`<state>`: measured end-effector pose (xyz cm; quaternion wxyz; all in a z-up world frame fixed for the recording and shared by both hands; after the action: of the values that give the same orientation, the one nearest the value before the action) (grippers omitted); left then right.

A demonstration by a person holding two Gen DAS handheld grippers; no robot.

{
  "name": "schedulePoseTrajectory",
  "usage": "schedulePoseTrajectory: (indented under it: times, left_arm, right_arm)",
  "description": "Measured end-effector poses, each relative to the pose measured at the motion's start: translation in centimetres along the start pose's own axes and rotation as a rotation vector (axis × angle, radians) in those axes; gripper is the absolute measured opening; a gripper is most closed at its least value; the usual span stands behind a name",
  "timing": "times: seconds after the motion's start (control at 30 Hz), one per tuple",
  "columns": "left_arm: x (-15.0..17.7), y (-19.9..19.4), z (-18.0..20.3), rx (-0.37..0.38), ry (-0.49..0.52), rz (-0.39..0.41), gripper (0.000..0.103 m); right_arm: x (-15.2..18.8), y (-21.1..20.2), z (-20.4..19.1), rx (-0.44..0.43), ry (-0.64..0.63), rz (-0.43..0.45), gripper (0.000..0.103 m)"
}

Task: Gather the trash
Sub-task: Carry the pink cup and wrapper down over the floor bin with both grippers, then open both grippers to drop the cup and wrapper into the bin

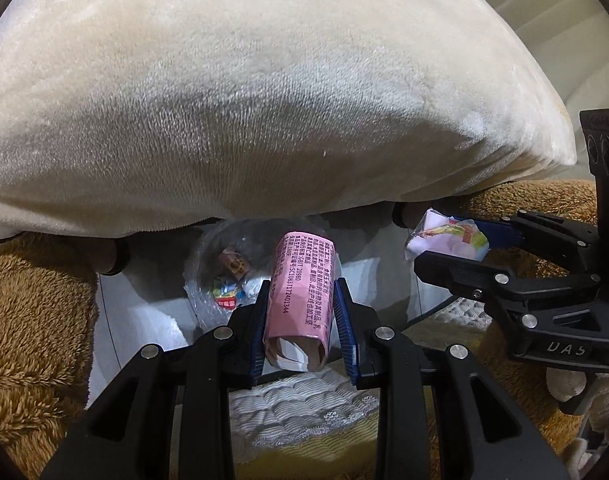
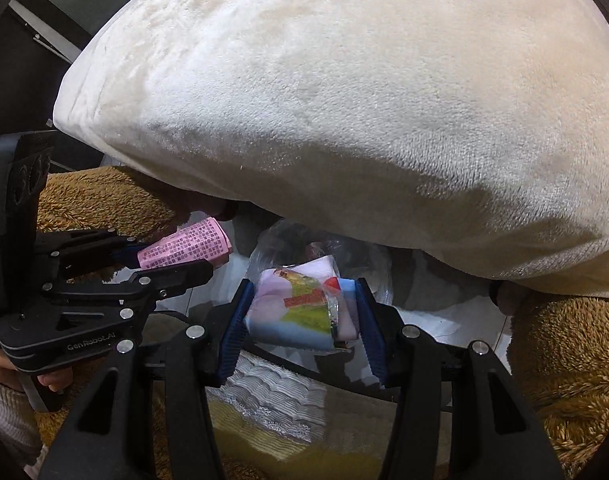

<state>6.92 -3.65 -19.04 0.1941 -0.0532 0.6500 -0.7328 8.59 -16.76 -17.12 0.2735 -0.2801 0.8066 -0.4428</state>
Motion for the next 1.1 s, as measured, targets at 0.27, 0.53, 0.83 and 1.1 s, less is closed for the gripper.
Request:
schedulePoseTrajectory:
  times: [0.27, 0.53, 0.83, 1.1]
  left_arm:
    - [0.6, 0.9, 0.5, -0.014, 0.027, -0.056, 0.03]
    - [0.7, 1.2, 0.6, -0.016, 0.038, -0.069, 0.034]
    - [0.3, 0.6, -0.1, -0.025, 0.007, -0.043, 0.061]
    - [-0.3, -0.8, 0.3, -0.036, 0.019, 0.018, 0.061]
  right_arm:
    - [-0.2, 0.8, 0.6, -0.043, 0.077, -0.04, 0.051]
    - [-0.1, 0.7, 1.0, -0.067, 0.11, -0.039, 0.051]
    - [-0.3, -0.2, 1.6, -0.08, 0.126, -0.005, 0.064]
    - [-0.7, -2.0, 1.5, -0.072, 0.092, 0.059, 0.064]
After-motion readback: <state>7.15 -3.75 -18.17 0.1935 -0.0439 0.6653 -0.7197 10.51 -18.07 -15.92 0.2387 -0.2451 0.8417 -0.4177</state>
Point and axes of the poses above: each gripper's, at about its wrist camera, not at the fingertips, and y roughly the way its jaws point, z to its right, x to its underside, the point moved 3 cm from there along y, roughly the way its jaws point, and after that the axes turned 11 degrees about -x, right-handed, at the moved point
